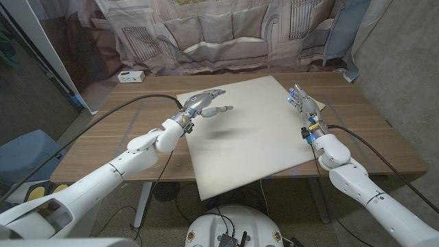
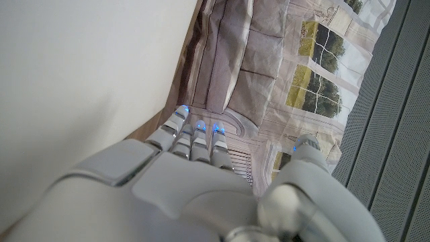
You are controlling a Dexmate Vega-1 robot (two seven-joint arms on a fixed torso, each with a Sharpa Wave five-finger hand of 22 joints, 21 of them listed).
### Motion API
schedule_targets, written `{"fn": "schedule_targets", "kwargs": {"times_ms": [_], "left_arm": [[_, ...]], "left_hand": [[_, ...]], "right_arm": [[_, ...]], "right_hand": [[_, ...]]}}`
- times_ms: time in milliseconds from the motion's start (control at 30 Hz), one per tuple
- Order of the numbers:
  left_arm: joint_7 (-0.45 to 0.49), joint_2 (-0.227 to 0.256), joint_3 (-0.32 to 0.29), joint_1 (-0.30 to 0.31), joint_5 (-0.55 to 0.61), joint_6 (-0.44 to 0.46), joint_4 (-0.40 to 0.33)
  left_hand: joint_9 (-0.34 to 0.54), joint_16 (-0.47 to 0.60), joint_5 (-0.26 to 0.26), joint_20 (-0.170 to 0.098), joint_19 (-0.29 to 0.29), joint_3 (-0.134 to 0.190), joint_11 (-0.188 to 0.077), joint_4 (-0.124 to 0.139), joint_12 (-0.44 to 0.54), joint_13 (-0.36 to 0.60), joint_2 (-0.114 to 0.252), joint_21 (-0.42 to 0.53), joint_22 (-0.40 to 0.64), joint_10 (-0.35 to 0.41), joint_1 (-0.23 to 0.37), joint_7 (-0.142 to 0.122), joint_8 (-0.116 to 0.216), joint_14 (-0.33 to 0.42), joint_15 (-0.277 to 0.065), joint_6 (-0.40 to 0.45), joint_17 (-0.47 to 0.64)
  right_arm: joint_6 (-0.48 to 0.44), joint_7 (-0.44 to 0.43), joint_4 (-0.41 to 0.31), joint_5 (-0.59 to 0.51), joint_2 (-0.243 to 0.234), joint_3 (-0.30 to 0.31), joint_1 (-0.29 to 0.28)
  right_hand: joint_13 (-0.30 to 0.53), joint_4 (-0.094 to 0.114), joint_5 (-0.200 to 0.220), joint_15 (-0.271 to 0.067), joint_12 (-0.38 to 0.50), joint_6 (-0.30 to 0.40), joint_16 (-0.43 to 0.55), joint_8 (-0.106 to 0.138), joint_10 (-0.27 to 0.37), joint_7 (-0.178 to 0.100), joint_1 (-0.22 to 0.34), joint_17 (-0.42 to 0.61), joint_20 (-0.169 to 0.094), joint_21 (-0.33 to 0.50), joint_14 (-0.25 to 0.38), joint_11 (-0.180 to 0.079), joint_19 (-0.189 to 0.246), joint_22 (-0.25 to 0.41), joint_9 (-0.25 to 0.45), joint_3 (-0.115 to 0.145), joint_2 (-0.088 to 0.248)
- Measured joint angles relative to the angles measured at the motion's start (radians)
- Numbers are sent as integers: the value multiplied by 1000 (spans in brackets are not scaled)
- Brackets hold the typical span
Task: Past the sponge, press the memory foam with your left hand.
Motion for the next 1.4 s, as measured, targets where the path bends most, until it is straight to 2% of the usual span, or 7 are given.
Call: {"fn": "schedule_targets", "kwargs": {"times_ms": [300, 533, 567, 633, 733, 1067, 1400], "left_arm": [[-19, 1, 42, -28, 37, 37, 1], [-26, 1, 42, -28, 58, 55, 1], [-27, -1, 65, -43, 59, 56, 14], [-27, -3, 71, -48, 61, 58, 19], [-28, -6, 78, -51, 62, 59, 26], [-27, -19, 95, -57, 66, 67, 41], [-35, -29, 115, -65, 60, 98, 61]], "left_hand": [[5, 0, 0, -1, 11, 4, -6, -4, 0, 0, 1, 0, 0, 13, 1, -6, 0, 9, -9, 10, 0], [5, 0, 0, -1, 11, 4, -7, -4, 0, 0, 5, 0, 0, 15, 5, -6, 0, 14, -14, 21, 0], [5, 0, 0, -1, 11, 4, -7, -4, 0, 0, 5, 0, 0, 15, 5, -6, 0, 14, -14, 21, 0], [5, 0, 0, -1, 11, 4, -7, -4, 0, 0, 5, 0, 0, 15, 5, -6, 0, 14, -14, 21, 0], [5, 0, 0, -1, 11, 4, -2, -4, 0, 0, 5, 0, 0, 20, 5, -6, 0, 18, -10, 21, 0], [5, 0, 0, -1, 11, 4, -9, -4, 0, 0, 11, 0, 0, 27, 11, -10, 5, 28, -18, 39, 0], [5, 0, 0, -1, 11, 8, -9, -8, 0, 0, 10, 0, 0, 27, 10, -12, 5, 28, -18, 40, 0]], "right_arm": [[-4, 8, 8, 4, -1, 0, 8], [-4, 8, 23, 4, 4, -4, 16], [-3, 16, 24, 7, 5, -5, 17], [-2, 17, 25, 7, 5, -5, 18], [-2, 17, 27, 7, 5, -6, 19], [-6, 22, 30, 7, 6, -9, 22], [-9, 36, 54, 6, 7, -22, 49]], "right_hand": [[0, 0, 0, 0, 0, 0, 0, 0, 0, 0, 0, 0, 0, 0, 0, 0, 0, 0, 0, 0, 0], [0, 0, 0, 0, 0, 0, 0, 0, 0, 0, 5, 0, 0, 0, 0, 0, 0, 0, 0, 0, 5], [0, 0, 0, 0, 0, 0, 0, 0, 0, 0, 5, 0, 0, 0, 0, 0, 0, 0, 0, 0, 5], [0, 0, 0, 0, 0, 4, 0, 0, 0, -4, 5, 0, 0, 0, 0, 0, 0, 0, 0, 0, 5], [0, 0, 0, 0, 0, 5, 0, 0, 0, -5, 5, 0, 0, 0, 0, 0, 0, 0, 0, 0, 5], [0, 0, 0, 0, 0, 5, 0, 0, 5, -5, 5, 0, 0, 0, 0, 6, 0, 0, 0, 0, 5], [0, 0, 0, 0, 0, 11, 0, 0, 5, 0, 5, 0, 0, 0, 0, 6, 0, 3, 0, 0, 5]]}}
